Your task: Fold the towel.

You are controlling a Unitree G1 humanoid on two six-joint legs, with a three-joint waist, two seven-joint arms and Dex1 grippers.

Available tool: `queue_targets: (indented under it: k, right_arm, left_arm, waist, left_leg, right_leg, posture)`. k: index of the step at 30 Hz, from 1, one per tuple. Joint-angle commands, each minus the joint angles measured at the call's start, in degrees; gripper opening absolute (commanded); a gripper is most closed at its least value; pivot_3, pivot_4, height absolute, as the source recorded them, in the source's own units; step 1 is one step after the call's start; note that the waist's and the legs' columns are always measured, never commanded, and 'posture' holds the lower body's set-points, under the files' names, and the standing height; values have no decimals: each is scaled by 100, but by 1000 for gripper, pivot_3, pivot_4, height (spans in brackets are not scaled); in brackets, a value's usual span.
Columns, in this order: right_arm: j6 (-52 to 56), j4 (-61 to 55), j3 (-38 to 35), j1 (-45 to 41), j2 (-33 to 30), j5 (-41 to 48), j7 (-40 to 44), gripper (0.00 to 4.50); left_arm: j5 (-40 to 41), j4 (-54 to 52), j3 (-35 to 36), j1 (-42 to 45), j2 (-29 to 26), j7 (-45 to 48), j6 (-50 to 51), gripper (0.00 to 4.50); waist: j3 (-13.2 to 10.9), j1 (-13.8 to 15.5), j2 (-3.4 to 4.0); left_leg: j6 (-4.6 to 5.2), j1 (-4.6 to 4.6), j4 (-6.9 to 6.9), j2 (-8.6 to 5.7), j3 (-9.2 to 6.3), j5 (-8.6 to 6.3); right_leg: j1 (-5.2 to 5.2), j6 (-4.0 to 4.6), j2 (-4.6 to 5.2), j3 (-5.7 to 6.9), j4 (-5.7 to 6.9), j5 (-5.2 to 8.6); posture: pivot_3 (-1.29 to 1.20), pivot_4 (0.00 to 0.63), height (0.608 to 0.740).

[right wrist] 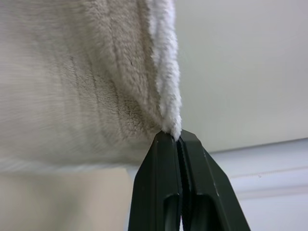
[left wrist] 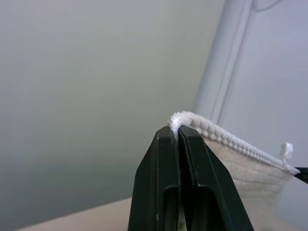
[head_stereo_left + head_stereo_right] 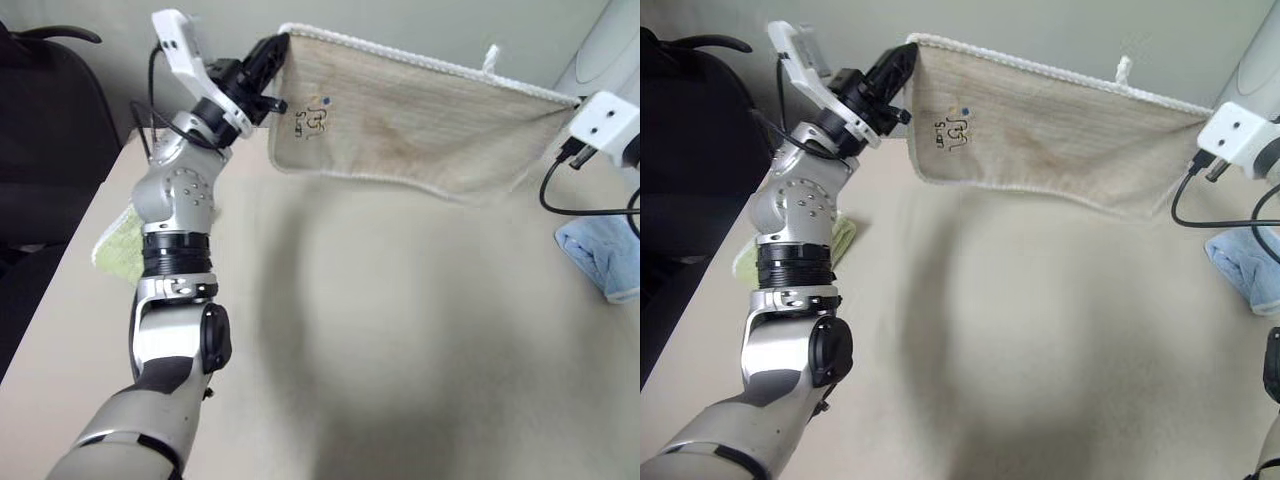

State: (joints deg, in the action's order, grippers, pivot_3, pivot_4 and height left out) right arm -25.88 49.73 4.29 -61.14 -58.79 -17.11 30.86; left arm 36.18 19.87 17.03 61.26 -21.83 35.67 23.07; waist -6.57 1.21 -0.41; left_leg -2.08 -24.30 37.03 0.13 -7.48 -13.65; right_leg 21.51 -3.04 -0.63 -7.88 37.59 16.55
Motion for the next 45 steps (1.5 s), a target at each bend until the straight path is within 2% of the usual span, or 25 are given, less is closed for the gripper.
queue_targets:
  k: [1, 6, 11, 14, 19, 21, 25, 28, 29, 30, 35, 36, 41, 45]
  right_arm:
    - [231, -799, -722, 753, -456, 1133, 1124, 0]
    - [1122, -2849, -1569, 3414, -918, 2531, 2697, 0]
    - [2245, -4699, -2471, 5795, -864, 3348, 3400, 0]
    - [2751, -5319, -2721, 6470, -851, 3540, 3630, 0]
    - [3082, -5556, -2859, 6843, -957, 3542, 4047, 0]
    - [3066, -5493, -2758, 6668, -986, 3531, 4129, 0]
    - [2755, -5031, -2034, 5572, -874, 3119, 3912, 0]
    - [2299, -4247, -1206, 4259, -614, 2351, 3577, 0]
    - [2154, -3885, -919, 3744, -469, 2059, 3460, 0]
    - [2044, -3620, -724, 3396, -371, 1872, 3389, 0]
    - [1065, -1816, 334, 1598, 345, 754, 3003, 0]
    - [876, -1504, 502, 1349, 467, 558, 2907, 0]
    - [3, -44, 1213, 369, 989, -308, 2366, 0]
    - [-468, 763, 1571, -94, 1153, -855, 1752, 0]
  left_arm:
    - [633, -1291, 381, -892, -499, 264, 669, 21]
    - [1490, -3162, 473, -2975, -1040, 368, 1731, 21]
    - [2274, -4698, 605, -4887, -1251, 246, 2311, 21]
    - [2674, -5409, 634, -5895, -1314, 198, 2469, 21]
    - [2495, -5780, 543, -6978, -1486, 203, 2389, 21]
    - [2383, -5800, 502, -7292, -1543, 287, 2320, 21]
    - [2263, -5651, 505, -7433, -1472, 226, 2132, 21]
    - [2187, -5287, 572, -7034, -1328, -46, 1993, 21]
    - [2136, -5090, 592, -6792, -1265, -212, 1956, 21]
    - [2107, -4956, 603, -6627, -1222, -325, 1937, 21]
    - [1754, -4168, 556, -5860, -1056, -812, 1824, 21]
    - [1638, -4071, 495, -5768, -1034, -878, 1794, 21]
    - [817, -3657, -72, -5463, -1022, -991, 1626, 21]
    - [527, -3462, -263, -5345, -936, -940, 1552, 21]
  waist:
    - [0, 0, 0]
    - [-3, 58, -20]
    - [-10, 58, -32]
    - [-11, 30, -34]
    - [-13, 15, -43]
    - [-13, 19, -44]
    - [-13, -9, -44]
    - [-12, -32, -44]
    - [-12, -28, -43]
    - [-11, -22, -43]
    - [-11, -30, -40]
    - [-12, -30, -39]
    - [-12, -29, -38]
    - [-12, -24, -38]
  left_leg:
    - [-1, 0, 1, 0, 0, 0]
    - [-13, -6, 6, -4, -2, 8]
    - [-14, 13, 4, -5, 8, 8]
    - [-15, 47, -3, -3, 17, 3]
    - [-12, 112, -4, -2, 19, -11]
    - [-6, 129, -4, -3, 16, -23]
    - [-12, 135, -6, -2, 17, -30]
    - [-6, 141, -6, 1, 13, -34]
    - [45, 144, -3, 0, 13, -63]
    - [52, 143, -2, -1, 9, -67]
    - [35, 129, -1, -5, 6, -57]
    - [-11, 127, -2, -5, 6, -30]
    - [-11, 122, -3, -6, 6, -28]
    - [-12, 106, -5, -5, 5, -27]
  right_leg:
    - [-1, 0, -1, 0, 0, 0]
    - [-7, 0, -3, 8, 0, 0]
    - [-32, -4, -10, 3, -15, 2]
    - [-66, -9, -19, -2, -31, 6]
    - [-126, -5, -27, -6, -34, 15]
    - [-143, -4, -26, -5, -33, 24]
    - [-141, 0, -30, -7, -30, 30]
    - [-143, 0, -31, -6, -21, 29]
    - [-142, -1, -30, -6, -9, 28]
    - [-140, -1, -29, -2, -3, 28]
    - [-107, -1, -21, 3, 30, 28]
    - [-104, -1, -20, 3, 30, 28]
    - [-99, 0, -15, 3, 31, 28]
    - [-85, 6, -13, 8, 30, 25]
  posture:
    - [0, 150, 740]
    - [0, 150, 740]
    - [0, 150, 740]
    - [0, 150, 740]
    - [0, 150, 740]
    - [0, 150, 740]
    - [0, 150, 740]
    - [0, 150, 740]
    - [0, 150, 740]
    - [0, 150, 740]
    - [0, 150, 740]
    - [0, 150, 740]
    - [0, 150, 740]
    - [0, 150, 740]
